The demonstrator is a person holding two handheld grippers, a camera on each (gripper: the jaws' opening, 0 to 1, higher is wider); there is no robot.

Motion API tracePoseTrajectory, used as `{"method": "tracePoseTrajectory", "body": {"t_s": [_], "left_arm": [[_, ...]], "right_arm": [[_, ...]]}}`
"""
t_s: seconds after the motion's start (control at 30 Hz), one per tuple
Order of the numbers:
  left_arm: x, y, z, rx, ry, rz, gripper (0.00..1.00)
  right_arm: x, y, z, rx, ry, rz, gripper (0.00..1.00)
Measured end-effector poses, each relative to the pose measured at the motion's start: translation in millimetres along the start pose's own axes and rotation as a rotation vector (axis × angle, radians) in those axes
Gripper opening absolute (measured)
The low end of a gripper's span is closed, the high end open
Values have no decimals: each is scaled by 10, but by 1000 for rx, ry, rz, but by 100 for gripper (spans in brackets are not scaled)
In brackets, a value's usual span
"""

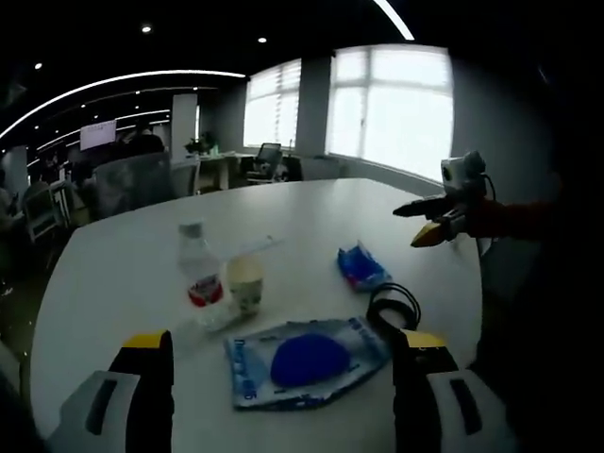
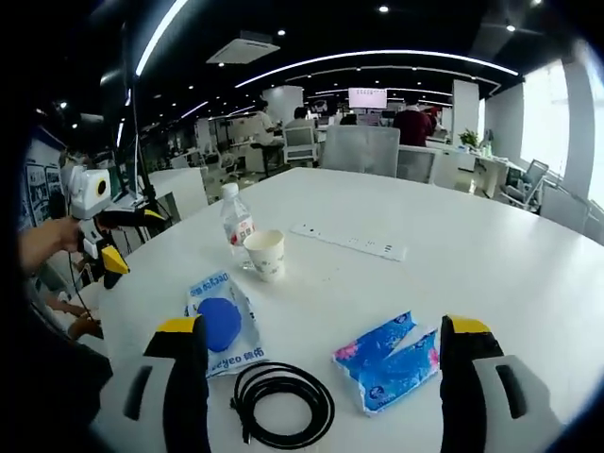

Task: Arrange the tabletop items into an orderly group along one side of the table until the central work area is clear of visible clutter.

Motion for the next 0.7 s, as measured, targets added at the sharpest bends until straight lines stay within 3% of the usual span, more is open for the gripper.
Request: {"method": "tracePoseTrajectory", "body": {"t_s": [0.33,0.47,0.57,0.7], "left_arm": [[-63,33,107,-37,39,35,90],[-121,66,153,-52,53,32,90],[-162,110,195,-83,66,57,90],[-198,175,249,-121,88,84,85]], "right_arm": [[-68,104,-120,-14,15,26,97],[-174,96,-133,-5,-2,28,87],[-259,110,-107,-4,-23,57,86],[-395,167,-76,-1,-39,82,74]]}}
Point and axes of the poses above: the point that each gripper's makers call its tool centre point, and the gripper's own axes: z roughly forward along the fingers, x roughly to its right, y roughly out of its underside, the point moved 10 cm from there along -z, roughly backward along the fingers, and after that the axes turned 4 degrees about -y, right-handed, at the moved point
